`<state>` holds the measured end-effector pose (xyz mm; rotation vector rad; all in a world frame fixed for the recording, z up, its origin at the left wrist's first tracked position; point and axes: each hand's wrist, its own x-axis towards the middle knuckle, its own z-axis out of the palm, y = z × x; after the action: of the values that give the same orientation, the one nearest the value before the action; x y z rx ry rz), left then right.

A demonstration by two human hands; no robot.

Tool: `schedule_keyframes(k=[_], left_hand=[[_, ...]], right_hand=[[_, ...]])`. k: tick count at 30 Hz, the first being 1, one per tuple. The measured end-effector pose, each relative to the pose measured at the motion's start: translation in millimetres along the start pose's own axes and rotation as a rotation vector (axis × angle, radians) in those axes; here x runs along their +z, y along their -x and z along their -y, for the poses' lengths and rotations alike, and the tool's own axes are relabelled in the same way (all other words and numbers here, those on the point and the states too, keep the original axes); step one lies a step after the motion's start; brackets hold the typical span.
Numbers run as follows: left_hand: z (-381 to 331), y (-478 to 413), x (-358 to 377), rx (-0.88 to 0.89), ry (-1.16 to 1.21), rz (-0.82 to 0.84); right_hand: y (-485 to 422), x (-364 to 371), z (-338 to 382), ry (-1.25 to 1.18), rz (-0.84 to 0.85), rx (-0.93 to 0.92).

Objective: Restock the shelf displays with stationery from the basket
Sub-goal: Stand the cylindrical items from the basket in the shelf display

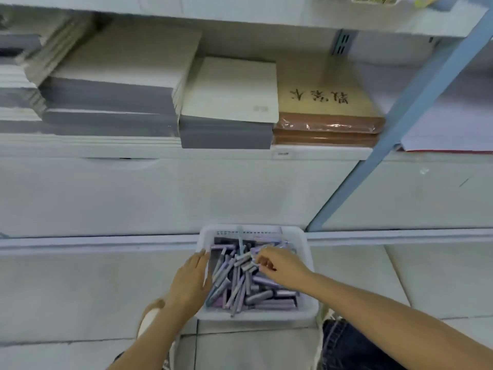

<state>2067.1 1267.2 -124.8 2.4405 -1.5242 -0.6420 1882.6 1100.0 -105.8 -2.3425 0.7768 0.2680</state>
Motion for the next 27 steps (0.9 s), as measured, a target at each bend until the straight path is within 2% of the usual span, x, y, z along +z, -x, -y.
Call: schedule_keyframes(k=[2, 6, 10, 12, 14, 16, 18, 19, 21, 23, 27], left_hand=[[7, 2, 17, -0.003, -0.005, 0.053], [12, 6, 37, 0.012, 0.005, -0.034], [10, 5, 38, 0.053, 0.031, -0.135], [7, 2, 37, 0.086, 0.049, -0.228], [0, -2, 35, 0.126, 0.145, -0.273], [-12, -5, 32, 0.095, 0.385, -0.178], [-28, -6, 28, -0.001, 0.718, 0.06], [-37, -6, 27, -0.024, 0.874, 0.177], [-49, -6, 29, -0.014, 1.049, 0.258], [-51, -4, 30, -0.032, 1.083, 0.222], [-30, -5, 33, -0.176, 0.898, 0.133]], right_hand=[[-2, 22, -15, 0.052, 0.062, 0.053], [-8, 55, -33, 0.141, 0.117, 0.06], [-15, 59, -36, 0.08, 0.137, 0.043], [-17, 53, -38, 0.022, 0.078, 0.053], [-19, 43, -36, -0.178, -0.043, 0.091], [-22, 33, -25, -0.468, -0.077, 0.13], [-25, 28, -10, -0.703, -0.067, 0.146], [-26, 27, -4, -0.758, -0.065, 0.14], [-28, 27, 5, -0.758, -0.043, 0.113], [-27, 27, 8, -0.733, -0.014, 0.083], [-20, 35, -5, -0.556, -0.019, 0.064]])
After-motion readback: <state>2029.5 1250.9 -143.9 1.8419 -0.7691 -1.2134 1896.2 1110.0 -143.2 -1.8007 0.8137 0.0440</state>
